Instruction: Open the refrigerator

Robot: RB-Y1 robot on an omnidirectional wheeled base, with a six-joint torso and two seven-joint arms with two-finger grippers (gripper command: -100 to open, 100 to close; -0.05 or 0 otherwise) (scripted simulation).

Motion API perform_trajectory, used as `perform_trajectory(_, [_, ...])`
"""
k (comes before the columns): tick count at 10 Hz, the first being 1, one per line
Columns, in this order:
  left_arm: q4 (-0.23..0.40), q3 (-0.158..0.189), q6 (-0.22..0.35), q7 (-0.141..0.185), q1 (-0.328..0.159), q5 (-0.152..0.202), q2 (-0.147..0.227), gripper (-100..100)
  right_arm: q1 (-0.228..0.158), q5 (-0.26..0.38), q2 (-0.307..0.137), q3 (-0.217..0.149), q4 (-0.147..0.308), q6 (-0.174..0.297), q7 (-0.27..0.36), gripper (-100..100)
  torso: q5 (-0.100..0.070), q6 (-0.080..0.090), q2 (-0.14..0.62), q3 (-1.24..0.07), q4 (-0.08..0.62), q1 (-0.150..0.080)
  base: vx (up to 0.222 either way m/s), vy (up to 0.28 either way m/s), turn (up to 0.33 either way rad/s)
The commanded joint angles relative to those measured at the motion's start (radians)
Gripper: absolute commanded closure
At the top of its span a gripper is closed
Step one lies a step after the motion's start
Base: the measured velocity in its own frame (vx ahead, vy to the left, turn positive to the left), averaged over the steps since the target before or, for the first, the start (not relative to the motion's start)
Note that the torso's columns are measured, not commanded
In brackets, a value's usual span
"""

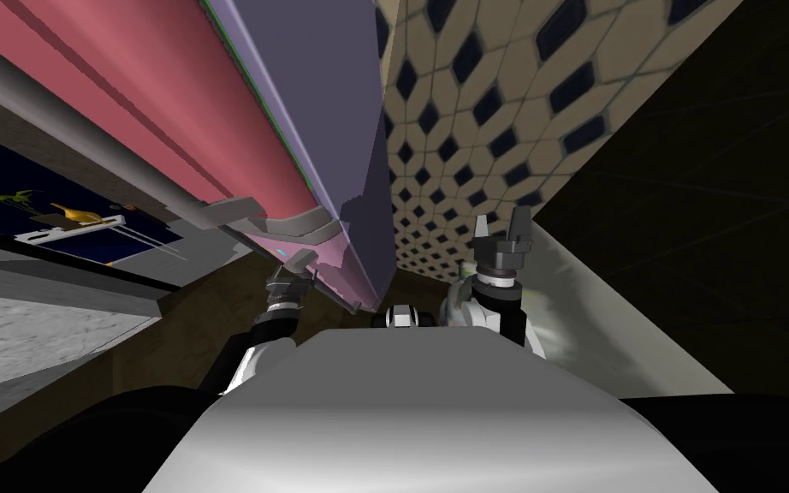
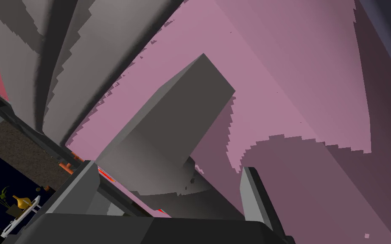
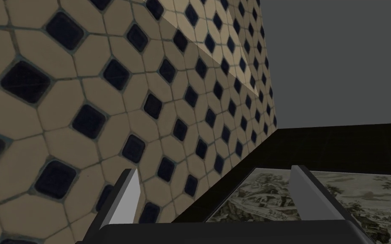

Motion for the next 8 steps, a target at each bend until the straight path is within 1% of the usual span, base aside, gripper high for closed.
perform_trajectory(1, [-0.001, -0.008, -0.004, -0.004, -0.001, 0.015, 0.019, 100, 0.000, 0.000, 0.000, 0.000, 0.000, 0.000, 0.000, 0, 0.000, 0.002, 0.002, 0.002, 0.000, -0.001, -0.168, 0.136, -0.114])
perform_trajectory(2, [-0.001, -0.008, -0.004, -0.004, -0.001, 0.015, 0.019, 100, -0.001, 0.000, 0.000, 0.000, 0.000, 0.000, 0.000, 0, 0.000, 0.001, 0.009, 0.005, 0.002, 0.006, -0.178, 0.191, -0.106])
perform_trajectory(3, [-0.001, -0.016, -0.006, -0.009, -0.001, 0.029, 0.038, 100, -0.001, 0.000, 0.000, 0.000, 0.000, 0.000, 0.000, 0, 0.000, -0.002, 0.007, 0.004, 0.003, 0.009, -0.178, 0.207, -0.138])
perform_trajectory(4, [-0.001, -0.016, -0.006, -0.009, -0.001, 0.029, 0.038, 100, -0.001, 0.000, 0.000, 0.000, 0.000, 0.000, 0.000, 0, -0.001, -0.002, 0.002, 0.000, 0.003, 0.011, -0.206, 0.191, -0.067])
perform_trajectory(5, [0.000, -0.025, -0.007, -0.014, -0.002, 0.043, 0.058, 100, -0.001, 0.000, 0.000, 0.000, 0.000, 0.000, 0.000, 0, -0.001, -0.003, -0.002, -0.002, 0.003, 0.011, -0.240, 0.244, -0.100])
perform_trajectory(6, [0.000, -0.025, -0.007, -0.014, -0.002, 0.043, 0.058, 100, -0.001, 0.000, 0.000, 0.000, 0.000, 0.000, 0.000, 0, -0.001, -0.002, -0.003, -0.003, 0.003, 0.014, -0.217, 0.197, -0.081])
perform_trajectory(8, [0.001, -0.042, -0.011, -0.024, -0.003, 0.071, 0.097, 100, -0.001, 0.000, 0.000, 0.000, 0.000, 0.000, 0.000, 0, -0.002, -0.002, -0.007, -0.006, 0.002, 0.009, -0.224, 0.186, -0.142])
